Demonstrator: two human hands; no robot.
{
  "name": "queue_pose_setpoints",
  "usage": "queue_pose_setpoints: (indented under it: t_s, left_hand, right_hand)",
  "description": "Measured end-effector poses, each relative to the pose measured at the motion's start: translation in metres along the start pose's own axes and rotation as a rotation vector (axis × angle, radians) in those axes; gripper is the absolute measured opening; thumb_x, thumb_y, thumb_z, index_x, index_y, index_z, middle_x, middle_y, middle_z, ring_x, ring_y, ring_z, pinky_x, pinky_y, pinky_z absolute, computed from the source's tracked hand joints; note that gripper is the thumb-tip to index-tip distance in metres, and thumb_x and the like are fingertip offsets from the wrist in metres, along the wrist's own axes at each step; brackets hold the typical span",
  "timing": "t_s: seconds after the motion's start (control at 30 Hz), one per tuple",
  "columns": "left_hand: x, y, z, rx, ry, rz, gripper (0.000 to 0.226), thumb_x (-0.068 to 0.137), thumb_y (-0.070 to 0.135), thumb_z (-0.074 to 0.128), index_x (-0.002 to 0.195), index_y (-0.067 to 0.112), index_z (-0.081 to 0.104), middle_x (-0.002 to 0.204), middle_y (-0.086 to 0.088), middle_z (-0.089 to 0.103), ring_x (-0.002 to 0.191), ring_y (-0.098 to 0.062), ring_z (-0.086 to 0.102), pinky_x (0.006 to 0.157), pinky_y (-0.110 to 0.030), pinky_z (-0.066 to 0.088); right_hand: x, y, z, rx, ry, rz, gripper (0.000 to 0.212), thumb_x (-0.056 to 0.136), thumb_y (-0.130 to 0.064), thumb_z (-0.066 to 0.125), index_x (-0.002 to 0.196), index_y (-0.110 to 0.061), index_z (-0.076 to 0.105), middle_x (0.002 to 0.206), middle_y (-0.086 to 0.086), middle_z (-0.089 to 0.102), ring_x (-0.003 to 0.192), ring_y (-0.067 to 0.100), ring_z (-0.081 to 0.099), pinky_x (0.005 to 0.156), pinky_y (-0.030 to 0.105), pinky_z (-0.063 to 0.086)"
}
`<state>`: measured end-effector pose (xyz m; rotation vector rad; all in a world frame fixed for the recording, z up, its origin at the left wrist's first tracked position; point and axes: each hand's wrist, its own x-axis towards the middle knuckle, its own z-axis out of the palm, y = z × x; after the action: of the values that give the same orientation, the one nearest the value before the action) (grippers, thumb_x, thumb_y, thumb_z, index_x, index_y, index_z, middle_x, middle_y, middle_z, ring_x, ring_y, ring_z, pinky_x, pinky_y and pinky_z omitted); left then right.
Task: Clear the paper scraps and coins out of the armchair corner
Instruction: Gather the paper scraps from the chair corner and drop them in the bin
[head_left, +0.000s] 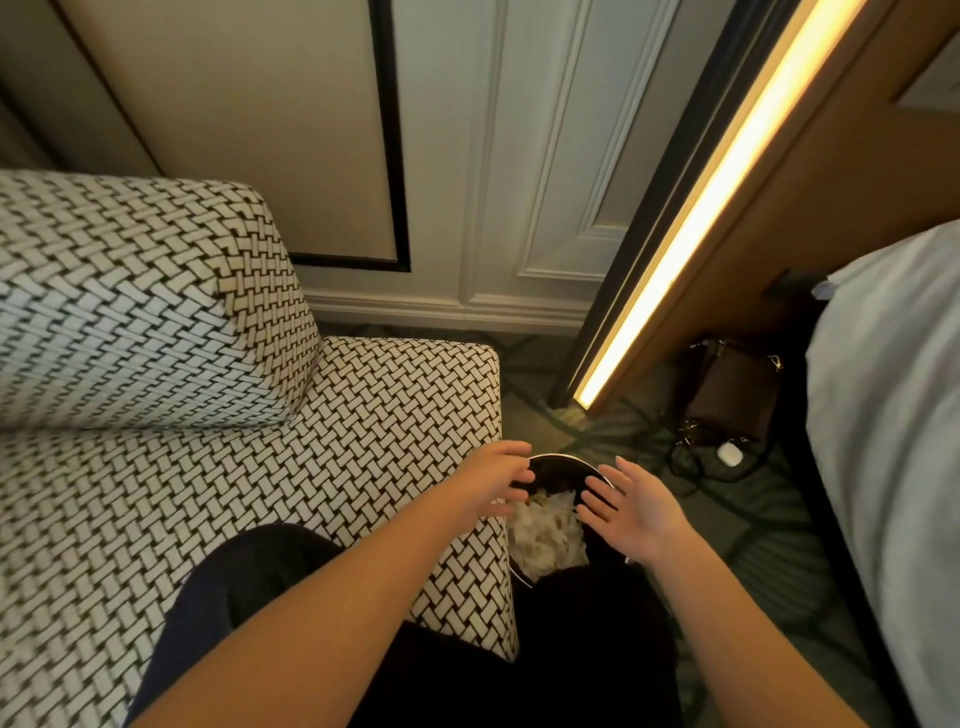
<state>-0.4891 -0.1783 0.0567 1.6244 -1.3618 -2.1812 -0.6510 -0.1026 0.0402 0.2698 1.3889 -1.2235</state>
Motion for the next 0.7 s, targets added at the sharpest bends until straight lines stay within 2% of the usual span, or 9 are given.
queue_pose_setpoints:
  t_s: [0.07, 0.23, 0.33, 0.47, 0.63, 0.7]
  left_hand:
    - [-0.007, 0.002, -0.010, -0.013, 0.015, 0.021, 0.034, 0.099, 0.016, 0.041, 0.131, 0.023, 0.050, 0.117, -0.003, 0.061, 0.103, -0.017, 0.060, 0.087, -0.032, 0.049]
    - [-0.035, 0.002, -0.050, -0.099, 0.086, 0.105, 0.027, 0.098, 0.018, 0.045, 0.122, 0.022, 0.056, 0.111, 0.001, 0.065, 0.099, -0.015, 0.062, 0.081, -0.029, 0.050]
    - [-0.058, 0.000, -0.085, -0.160, 0.146, 0.171, 0.024, 0.097, 0.018, 0.047, 0.118, 0.021, 0.058, 0.109, 0.000, 0.066, 0.100, -0.017, 0.062, 0.089, -0.033, 0.050]
    - [-0.093, -0.011, -0.136, -0.265, 0.227, 0.239, 0.021, 0.096, 0.019, 0.051, 0.115, 0.019, 0.061, 0.106, 0.000, 0.069, 0.101, -0.020, 0.064, 0.095, -0.038, 0.049]
    - [-0.134, -0.047, -0.210, -0.359, 0.362, 0.278, 0.021, 0.096, 0.020, 0.051, 0.114, 0.019, 0.062, 0.106, 0.000, 0.069, 0.100, -0.020, 0.064, 0.090, -0.035, 0.051]
    - [-0.146, -0.067, -0.237, -0.395, 0.436, 0.263, 0.021, 0.095, 0.020, 0.052, 0.114, 0.019, 0.062, 0.105, -0.001, 0.069, 0.100, -0.020, 0.063, 0.093, -0.037, 0.050]
  right_hand:
    - [-0.008, 0.001, 0.010, -0.034, -0.022, -0.026, 0.046, 0.100, -0.027, 0.040, 0.141, -0.008, 0.036, 0.145, 0.014, 0.041, 0.135, 0.030, 0.035, 0.113, 0.043, 0.027]
    - [-0.034, 0.012, 0.055, -0.115, -0.115, -0.106, 0.041, 0.100, -0.025, 0.039, 0.136, -0.007, 0.044, 0.134, 0.013, 0.052, 0.123, 0.028, 0.049, 0.107, 0.040, 0.035]
    - [-0.049, 0.023, 0.092, -0.167, -0.190, -0.128, 0.038, 0.099, -0.024, 0.040, 0.132, -0.007, 0.048, 0.127, 0.011, 0.057, 0.116, 0.026, 0.054, 0.101, 0.038, 0.040]
    - [-0.068, 0.041, 0.143, -0.204, -0.265, -0.131, 0.031, 0.096, -0.017, 0.047, 0.124, -0.006, 0.053, 0.118, 0.011, 0.063, 0.109, 0.025, 0.059, 0.095, 0.036, 0.045]
    - [-0.088, 0.086, 0.213, -0.292, -0.386, -0.097, 0.025, 0.095, -0.015, 0.049, 0.116, -0.005, 0.058, 0.114, 0.012, 0.066, 0.105, 0.026, 0.062, 0.088, 0.036, 0.049]
    - [-0.093, 0.105, 0.237, -0.331, -0.431, -0.069, 0.025, 0.096, -0.015, 0.048, 0.116, -0.005, 0.058, 0.114, 0.012, 0.066, 0.105, 0.026, 0.062, 0.086, 0.036, 0.050]
